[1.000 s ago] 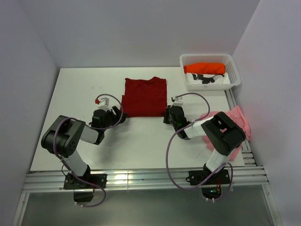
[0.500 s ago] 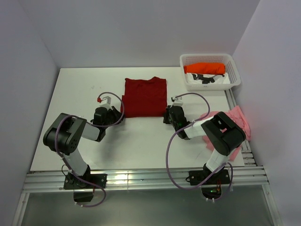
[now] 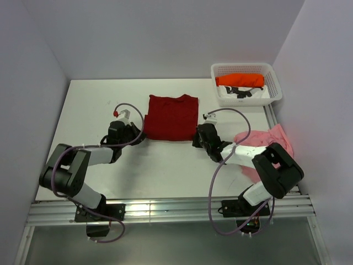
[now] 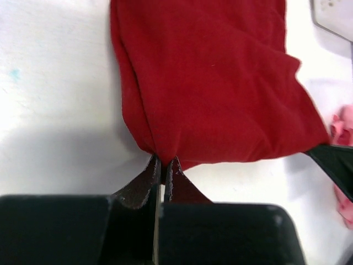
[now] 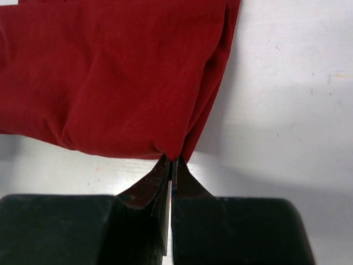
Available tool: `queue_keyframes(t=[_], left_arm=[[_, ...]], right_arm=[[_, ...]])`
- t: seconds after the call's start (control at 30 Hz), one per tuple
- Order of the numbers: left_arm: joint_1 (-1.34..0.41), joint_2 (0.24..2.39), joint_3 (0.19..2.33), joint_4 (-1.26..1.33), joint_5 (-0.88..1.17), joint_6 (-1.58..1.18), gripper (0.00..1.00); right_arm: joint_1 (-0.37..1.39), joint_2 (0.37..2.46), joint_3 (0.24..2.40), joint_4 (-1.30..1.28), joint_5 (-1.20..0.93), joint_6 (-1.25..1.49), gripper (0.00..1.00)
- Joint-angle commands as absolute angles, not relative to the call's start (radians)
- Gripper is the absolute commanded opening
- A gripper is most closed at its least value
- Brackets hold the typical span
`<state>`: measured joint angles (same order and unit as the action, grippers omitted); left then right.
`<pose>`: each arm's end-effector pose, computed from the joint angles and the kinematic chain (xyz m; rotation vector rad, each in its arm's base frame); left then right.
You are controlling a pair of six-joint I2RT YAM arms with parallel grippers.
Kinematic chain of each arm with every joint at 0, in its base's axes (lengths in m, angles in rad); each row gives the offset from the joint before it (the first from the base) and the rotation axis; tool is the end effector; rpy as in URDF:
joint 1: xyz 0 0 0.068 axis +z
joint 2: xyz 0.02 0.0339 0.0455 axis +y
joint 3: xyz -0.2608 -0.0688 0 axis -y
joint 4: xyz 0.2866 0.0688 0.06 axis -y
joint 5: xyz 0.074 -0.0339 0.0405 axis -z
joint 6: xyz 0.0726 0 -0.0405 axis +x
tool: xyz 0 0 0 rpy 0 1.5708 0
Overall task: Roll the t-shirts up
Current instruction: Roll the tshirt
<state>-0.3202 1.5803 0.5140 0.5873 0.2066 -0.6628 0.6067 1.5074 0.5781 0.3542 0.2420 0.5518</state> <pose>0.3202 -0.1219 0.0855 -0.2317 2.1286 -0.8080 0.2928 0.1820 0.1015 0.0831 2.1550 0.4213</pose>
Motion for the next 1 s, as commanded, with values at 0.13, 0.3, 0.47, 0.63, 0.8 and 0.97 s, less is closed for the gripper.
queue_keyframes(t=[0.13,0.3,0.47,0.63,0.8,0.97], left_arm=[[-0.325,1.398,0.577,0.301,0.304,-0.684,0.00],[-0.325,1.310,0.603,0.154,0.331,-0.698,0.00],[-0.324,1.281,0.611,0.038,0.345,-0.709,0.00],[-0.325,1.232,0.609,-0.026,0.361,-0.716,0.00],[-0.324,1.215,0.653,-0.106,0.330,-0.697,0.00],[-0.308,1.270,0.742,-0.149,0.368,-0.672,0.00]], right_arm=[[0.612,1.422,0.660,0.059,0.157,0.592,0.00],[0.612,1.365,0.680,-0.081,0.094,0.578,0.00],[0.614,1.301,0.669,-0.168,0.043,0.566,0.00],[0.612,1.252,0.675,-0.239,0.012,0.552,0.00],[0.607,1.213,0.707,-0.307,0.029,0.552,0.00],[0.566,1.242,0.805,-0.389,0.008,0.517,0.00]])
